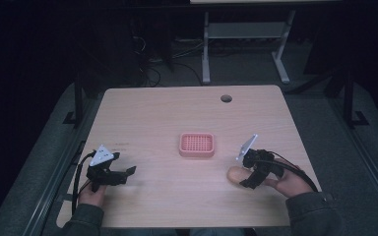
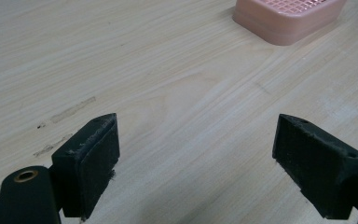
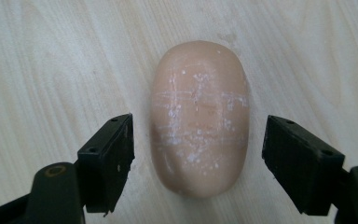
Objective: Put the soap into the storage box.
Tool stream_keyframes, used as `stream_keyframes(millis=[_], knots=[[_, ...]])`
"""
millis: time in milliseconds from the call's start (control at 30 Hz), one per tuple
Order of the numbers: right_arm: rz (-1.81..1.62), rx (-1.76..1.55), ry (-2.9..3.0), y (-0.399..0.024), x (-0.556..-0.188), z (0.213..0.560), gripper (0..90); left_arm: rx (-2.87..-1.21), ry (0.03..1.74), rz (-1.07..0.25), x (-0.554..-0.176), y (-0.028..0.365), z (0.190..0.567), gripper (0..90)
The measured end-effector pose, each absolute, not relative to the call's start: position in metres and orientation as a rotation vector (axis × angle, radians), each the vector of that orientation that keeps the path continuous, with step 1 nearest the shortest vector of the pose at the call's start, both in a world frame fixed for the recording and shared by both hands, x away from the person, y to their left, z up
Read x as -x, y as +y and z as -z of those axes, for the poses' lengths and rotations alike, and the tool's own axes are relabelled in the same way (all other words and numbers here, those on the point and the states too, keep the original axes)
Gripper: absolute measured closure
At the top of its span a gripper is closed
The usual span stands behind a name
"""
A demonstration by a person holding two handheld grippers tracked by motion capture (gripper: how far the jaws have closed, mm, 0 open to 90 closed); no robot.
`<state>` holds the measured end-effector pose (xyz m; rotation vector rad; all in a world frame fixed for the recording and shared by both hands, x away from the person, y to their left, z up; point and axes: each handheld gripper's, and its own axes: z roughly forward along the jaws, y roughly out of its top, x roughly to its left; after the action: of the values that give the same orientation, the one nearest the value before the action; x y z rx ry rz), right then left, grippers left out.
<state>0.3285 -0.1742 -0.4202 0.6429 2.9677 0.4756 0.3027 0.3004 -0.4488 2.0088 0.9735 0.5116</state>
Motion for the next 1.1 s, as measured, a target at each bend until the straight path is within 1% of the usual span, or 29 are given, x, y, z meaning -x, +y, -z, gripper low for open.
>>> stream_keyframes(millis=[233,467,1100], knots=[[-0.435,-0.64,2.991,-0.168,-0.333,0.429,25.0,-2.003,0.976,-0.511,-0.303,0.3,0.449,14.3],[-0.373,-0.63,3.006,-0.162,-0.335,0.435,28.2,-2.003,0.977,-0.513,-0.303,0.301,0.449,14.3],[-0.323,-0.602,3.013,-0.158,-0.337,0.439,31.8,-2.001,0.977,-0.512,-0.303,0.301,0.448,14.3]])
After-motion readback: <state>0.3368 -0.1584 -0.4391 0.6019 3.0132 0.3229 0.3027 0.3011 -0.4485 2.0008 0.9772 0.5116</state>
